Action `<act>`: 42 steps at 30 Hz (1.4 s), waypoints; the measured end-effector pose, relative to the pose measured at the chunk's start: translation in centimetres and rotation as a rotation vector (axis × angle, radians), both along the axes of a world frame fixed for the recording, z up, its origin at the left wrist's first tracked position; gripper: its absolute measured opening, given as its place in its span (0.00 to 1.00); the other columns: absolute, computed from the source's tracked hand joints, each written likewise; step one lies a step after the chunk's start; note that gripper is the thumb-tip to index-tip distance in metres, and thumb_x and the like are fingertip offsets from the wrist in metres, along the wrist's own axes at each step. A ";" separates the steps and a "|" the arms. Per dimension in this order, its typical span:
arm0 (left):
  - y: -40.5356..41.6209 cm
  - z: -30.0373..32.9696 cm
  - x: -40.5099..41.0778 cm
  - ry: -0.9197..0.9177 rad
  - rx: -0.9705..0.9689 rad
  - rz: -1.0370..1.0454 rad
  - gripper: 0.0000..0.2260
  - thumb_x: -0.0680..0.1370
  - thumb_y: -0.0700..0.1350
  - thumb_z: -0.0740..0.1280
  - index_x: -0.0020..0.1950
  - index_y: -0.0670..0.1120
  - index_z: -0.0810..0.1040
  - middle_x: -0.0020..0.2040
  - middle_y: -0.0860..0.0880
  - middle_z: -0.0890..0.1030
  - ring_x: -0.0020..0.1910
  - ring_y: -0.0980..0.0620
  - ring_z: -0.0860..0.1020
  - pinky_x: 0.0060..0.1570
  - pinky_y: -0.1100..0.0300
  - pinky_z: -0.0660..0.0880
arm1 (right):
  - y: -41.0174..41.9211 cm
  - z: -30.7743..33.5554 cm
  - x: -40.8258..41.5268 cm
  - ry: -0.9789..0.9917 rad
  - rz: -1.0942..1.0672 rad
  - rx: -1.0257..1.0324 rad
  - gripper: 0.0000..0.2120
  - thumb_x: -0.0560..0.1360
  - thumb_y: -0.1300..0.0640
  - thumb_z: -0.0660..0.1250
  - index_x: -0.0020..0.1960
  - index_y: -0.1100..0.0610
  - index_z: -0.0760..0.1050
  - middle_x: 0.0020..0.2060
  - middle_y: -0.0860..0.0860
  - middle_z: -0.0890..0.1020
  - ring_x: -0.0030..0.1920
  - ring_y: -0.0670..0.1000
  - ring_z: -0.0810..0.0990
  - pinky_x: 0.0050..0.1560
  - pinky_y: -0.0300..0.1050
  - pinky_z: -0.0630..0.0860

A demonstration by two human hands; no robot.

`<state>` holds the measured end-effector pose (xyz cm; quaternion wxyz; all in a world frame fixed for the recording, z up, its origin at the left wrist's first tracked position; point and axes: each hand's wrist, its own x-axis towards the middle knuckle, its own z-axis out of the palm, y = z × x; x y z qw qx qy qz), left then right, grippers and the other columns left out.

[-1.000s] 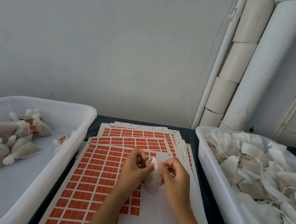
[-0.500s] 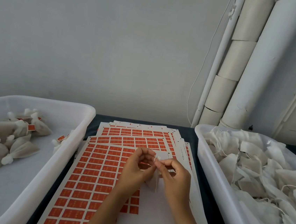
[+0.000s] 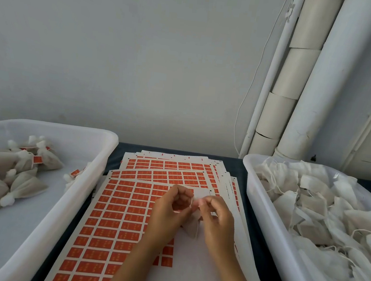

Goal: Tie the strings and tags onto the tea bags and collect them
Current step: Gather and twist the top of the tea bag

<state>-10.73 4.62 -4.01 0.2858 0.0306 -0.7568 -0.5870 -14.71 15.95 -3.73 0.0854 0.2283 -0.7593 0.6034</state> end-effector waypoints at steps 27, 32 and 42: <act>-0.1 -0.1 -0.1 -0.077 -0.073 0.011 0.10 0.76 0.34 0.66 0.44 0.49 0.76 0.40 0.52 0.79 0.39 0.55 0.79 0.38 0.66 0.77 | 0.5 0.1 -0.9 -0.235 0.145 -0.065 0.02 0.75 0.57 0.66 0.46 0.54 0.77 0.45 0.49 0.82 0.47 0.51 0.81 0.48 0.43 0.80; -0.1 -0.1 -0.2 -0.077 -0.069 0.010 0.09 0.76 0.33 0.65 0.43 0.48 0.76 0.40 0.51 0.80 0.38 0.54 0.78 0.37 0.66 0.77 | 0.5 0.0 -1.0 -0.283 0.161 -0.062 0.05 0.73 0.57 0.70 0.48 0.50 0.77 0.46 0.45 0.81 0.47 0.48 0.81 0.41 0.35 0.79; -0.2 -0.3 -0.4 -0.177 -0.224 0.033 0.05 0.77 0.41 0.66 0.45 0.51 0.74 0.41 0.54 0.78 0.40 0.58 0.77 0.39 0.74 0.73 | 0.8 -0.7 -1.7 -0.211 0.131 0.171 0.03 0.74 0.58 0.69 0.45 0.51 0.77 0.43 0.45 0.81 0.44 0.46 0.80 0.41 0.28 0.75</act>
